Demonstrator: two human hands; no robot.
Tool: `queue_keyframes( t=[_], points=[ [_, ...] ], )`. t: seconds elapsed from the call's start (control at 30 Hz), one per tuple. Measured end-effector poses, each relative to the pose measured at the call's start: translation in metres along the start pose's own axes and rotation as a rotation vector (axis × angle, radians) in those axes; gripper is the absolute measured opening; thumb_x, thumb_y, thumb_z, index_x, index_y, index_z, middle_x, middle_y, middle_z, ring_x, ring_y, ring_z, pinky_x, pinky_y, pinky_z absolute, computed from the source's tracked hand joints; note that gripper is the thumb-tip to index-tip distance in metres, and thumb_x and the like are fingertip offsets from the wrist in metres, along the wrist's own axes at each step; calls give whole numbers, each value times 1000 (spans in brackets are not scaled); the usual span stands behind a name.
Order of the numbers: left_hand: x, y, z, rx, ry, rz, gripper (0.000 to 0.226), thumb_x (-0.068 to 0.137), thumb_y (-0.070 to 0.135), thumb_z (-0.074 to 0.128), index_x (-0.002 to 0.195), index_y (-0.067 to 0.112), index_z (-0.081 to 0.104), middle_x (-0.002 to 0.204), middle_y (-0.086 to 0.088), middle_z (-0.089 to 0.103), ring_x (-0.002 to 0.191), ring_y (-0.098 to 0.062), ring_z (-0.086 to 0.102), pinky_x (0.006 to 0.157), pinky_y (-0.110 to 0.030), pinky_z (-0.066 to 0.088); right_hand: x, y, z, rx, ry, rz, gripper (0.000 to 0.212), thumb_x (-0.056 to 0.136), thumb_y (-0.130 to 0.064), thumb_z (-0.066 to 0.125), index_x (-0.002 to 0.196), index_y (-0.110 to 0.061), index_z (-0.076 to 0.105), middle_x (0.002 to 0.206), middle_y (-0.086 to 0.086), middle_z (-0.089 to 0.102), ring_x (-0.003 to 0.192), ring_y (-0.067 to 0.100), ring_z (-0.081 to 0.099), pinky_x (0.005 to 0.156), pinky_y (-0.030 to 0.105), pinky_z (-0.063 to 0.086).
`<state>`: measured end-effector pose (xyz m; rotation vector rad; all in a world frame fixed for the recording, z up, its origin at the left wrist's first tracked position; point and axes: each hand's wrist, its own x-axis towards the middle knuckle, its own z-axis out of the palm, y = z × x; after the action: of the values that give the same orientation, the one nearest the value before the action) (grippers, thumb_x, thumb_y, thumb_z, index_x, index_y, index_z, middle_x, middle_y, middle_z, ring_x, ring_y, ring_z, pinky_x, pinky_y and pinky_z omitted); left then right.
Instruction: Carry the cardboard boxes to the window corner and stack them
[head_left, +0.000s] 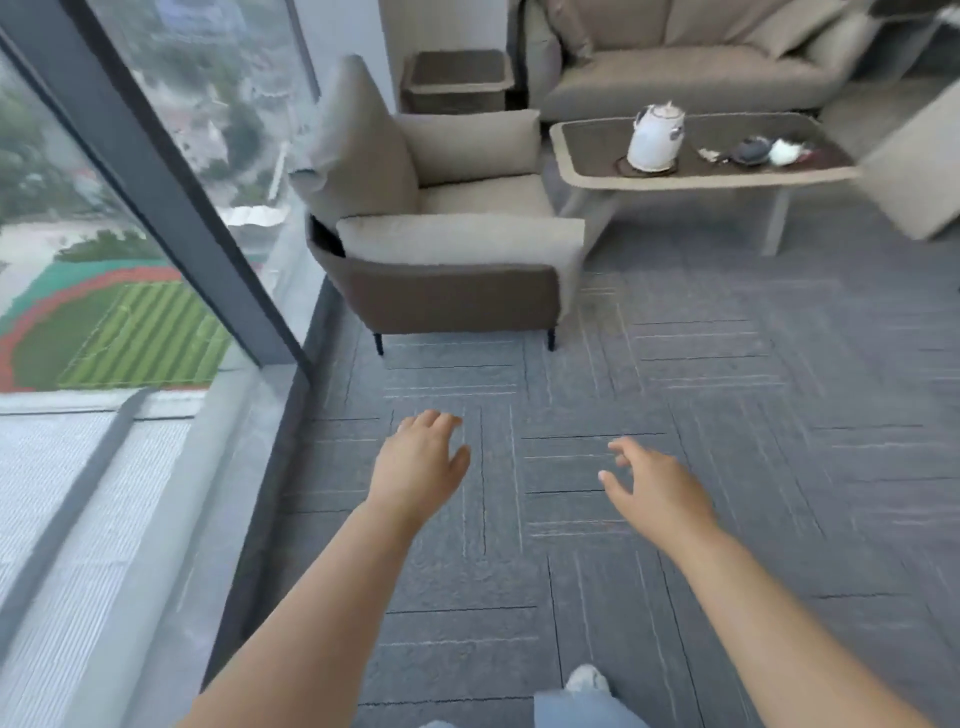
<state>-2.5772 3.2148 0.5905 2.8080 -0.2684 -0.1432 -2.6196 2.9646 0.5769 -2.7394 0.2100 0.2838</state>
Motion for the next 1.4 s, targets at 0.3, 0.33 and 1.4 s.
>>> queue_keyframes(
  t=[0.3, 0.33, 1.4],
  points=[
    [95, 216, 59, -49, -60, 338, 39, 93, 33, 48, 128, 17, 50, 128, -2, 54, 121, -22, 47, 88, -34, 44, -23, 203, -69, 88, 164, 372, 44, 95, -37, 45, 136, -24, 38, 134, -5, 54, 116, 17, 55, 82, 29, 45],
    [101, 239, 68, -55, -77, 376, 39, 93, 32, 49, 128, 17, 50, 128, -3, 54, 121, -23, 47, 89, -34, 43, -31, 224, -74, 110, 183, 423, 45, 95, -36, 45, 137, -23, 37, 135, -4, 53, 117, 17, 55, 84, 30, 45],
    [510, 710, 219, -40, -338, 833, 38, 93, 32, 49, 129, 18, 50, 129, 1, 54, 118, -19, 50, 88, -35, 47, 214, 608, -256, 281, 280, 926, 45, 94, -36, 48, 136, -25, 39, 124, 0, 60, 111, 20, 58, 85, 33, 48]
  ],
)
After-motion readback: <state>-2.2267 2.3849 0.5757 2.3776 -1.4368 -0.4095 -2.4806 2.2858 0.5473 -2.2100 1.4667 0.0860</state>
